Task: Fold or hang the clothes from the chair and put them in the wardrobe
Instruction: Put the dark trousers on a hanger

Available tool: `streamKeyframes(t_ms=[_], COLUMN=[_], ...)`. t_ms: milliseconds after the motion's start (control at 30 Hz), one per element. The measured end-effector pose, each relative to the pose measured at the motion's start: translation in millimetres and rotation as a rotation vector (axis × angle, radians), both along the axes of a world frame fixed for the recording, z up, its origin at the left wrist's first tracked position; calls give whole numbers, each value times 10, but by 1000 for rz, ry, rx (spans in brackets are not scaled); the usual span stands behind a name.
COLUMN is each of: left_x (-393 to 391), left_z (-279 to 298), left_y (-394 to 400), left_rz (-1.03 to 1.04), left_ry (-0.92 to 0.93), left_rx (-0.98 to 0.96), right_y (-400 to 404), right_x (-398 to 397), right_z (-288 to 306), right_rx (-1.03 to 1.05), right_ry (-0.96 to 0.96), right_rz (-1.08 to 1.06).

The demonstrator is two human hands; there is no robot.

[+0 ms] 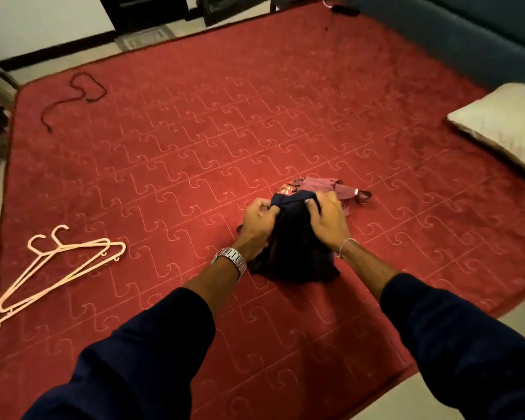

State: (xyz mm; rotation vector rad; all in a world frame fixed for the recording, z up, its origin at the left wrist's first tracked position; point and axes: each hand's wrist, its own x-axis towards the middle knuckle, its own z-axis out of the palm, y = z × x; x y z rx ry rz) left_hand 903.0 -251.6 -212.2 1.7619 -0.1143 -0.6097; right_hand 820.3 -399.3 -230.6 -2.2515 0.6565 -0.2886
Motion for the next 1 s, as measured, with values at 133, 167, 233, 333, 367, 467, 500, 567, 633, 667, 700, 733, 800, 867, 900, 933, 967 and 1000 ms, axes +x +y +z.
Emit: streamKeyframes(t_ms=[133,167,233,333,367,467,500,567,633,667,700,733,800,867,900,933,967,1000], left_x=[71,81,91,108,125,151,159,168,149,128,103,75,31,58,86,106,125,139], left_z=[363,432,595,884,1021,1455,1581,1816,2046,2151,2258,2347,2534,2687,2750,2828,2910,2989], left_y=[79,113,198,248,267,324,336,391,454,479,521,562,666,754,796,847,894,940], left_rz=[-32,-51,-103,-185,-193,-157,-155,-167,-235,-293,-360,-418,-468,-435,-419,-415,-412,-413], left_ry=[186,204,178,234,247,225,215,187,143,106,52,-3,-93,-169,-196,-228,-266,-303], left_rx=[-98,-99,-112,-350,-431,-543,-557,-560,-530,-492,-439,-376,-284,-232,-222,-214,-206,-195], right_y=[16,25,85,176,223,388,412,493,533,526,519,508,500,524,545,584,632,696], right_x=[54,65,82,143,158,129,115,67,53,53,39,18,-33,-97,-116,-132,-129,-117], right_z=[503,608,848,1162,1278,1618,1699,1914,2112,2186,2281,2364,2519,2694,2748,2795,2821,2847], right_rx=[116,119,103,88,77,54,71,130,226,290,321,339,362,331,282,229,167,90], right_ry=[-157,-190,-238,-298,-309,-325,-309,-273,-300,-306,-287,-244,-168,-82,-12,60,97,92], right_rz=[-53,-56,-33,-1,1,13,-6,-37,-9,32,87,147,251,351,387,418,422,390])
